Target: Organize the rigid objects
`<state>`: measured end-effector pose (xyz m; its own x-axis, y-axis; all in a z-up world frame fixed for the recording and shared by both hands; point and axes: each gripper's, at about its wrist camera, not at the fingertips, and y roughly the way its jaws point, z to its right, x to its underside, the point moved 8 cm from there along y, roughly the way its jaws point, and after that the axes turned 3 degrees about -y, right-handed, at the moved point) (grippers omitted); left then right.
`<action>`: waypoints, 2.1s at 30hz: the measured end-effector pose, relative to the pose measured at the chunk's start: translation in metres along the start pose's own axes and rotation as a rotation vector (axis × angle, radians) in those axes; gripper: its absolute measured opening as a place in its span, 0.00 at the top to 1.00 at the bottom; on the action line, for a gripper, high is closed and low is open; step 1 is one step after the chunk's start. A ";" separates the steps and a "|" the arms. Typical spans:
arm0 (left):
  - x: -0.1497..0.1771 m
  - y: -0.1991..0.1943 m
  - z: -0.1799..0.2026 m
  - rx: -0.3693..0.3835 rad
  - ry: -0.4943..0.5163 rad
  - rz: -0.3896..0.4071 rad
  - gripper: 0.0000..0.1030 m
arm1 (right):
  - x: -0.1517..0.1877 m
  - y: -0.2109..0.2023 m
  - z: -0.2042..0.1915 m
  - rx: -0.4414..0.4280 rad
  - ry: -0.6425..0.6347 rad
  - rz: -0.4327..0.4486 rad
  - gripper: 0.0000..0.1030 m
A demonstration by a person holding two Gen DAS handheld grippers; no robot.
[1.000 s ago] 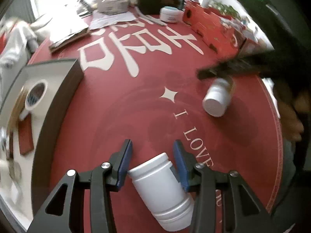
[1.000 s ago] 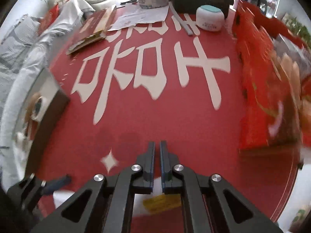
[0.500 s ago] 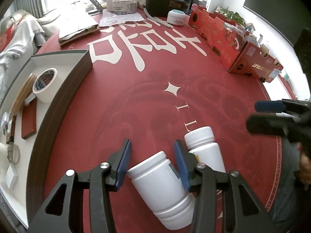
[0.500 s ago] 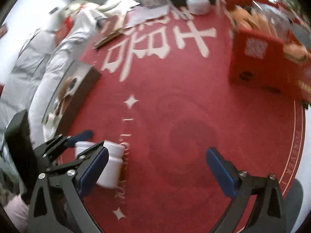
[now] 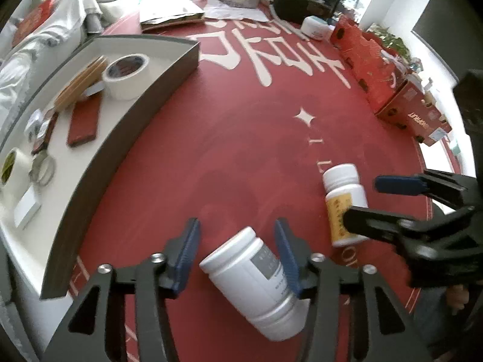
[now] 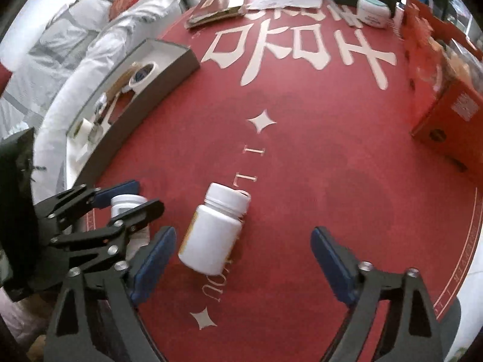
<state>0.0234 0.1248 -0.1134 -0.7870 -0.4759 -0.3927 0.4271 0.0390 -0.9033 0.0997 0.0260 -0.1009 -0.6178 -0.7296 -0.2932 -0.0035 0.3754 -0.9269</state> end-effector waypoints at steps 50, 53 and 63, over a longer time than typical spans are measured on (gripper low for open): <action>-0.072 -0.181 0.020 -0.145 -0.217 0.251 0.59 | -0.026 -0.124 -0.023 -0.033 0.065 0.194 0.64; -0.094 -0.213 0.003 -0.156 -0.264 0.323 0.59 | -0.055 -0.145 -0.040 -0.072 0.036 0.229 0.64; -0.146 -0.308 -0.052 -0.251 -0.349 0.544 0.59 | -0.153 -0.215 -0.103 -0.135 -0.094 0.363 0.64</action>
<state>-0.0165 0.2277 0.2129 -0.2828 -0.5842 -0.7608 0.5713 0.5345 -0.6229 0.1140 0.1160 0.1673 -0.5234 -0.5822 -0.6222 0.0951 0.6857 -0.7216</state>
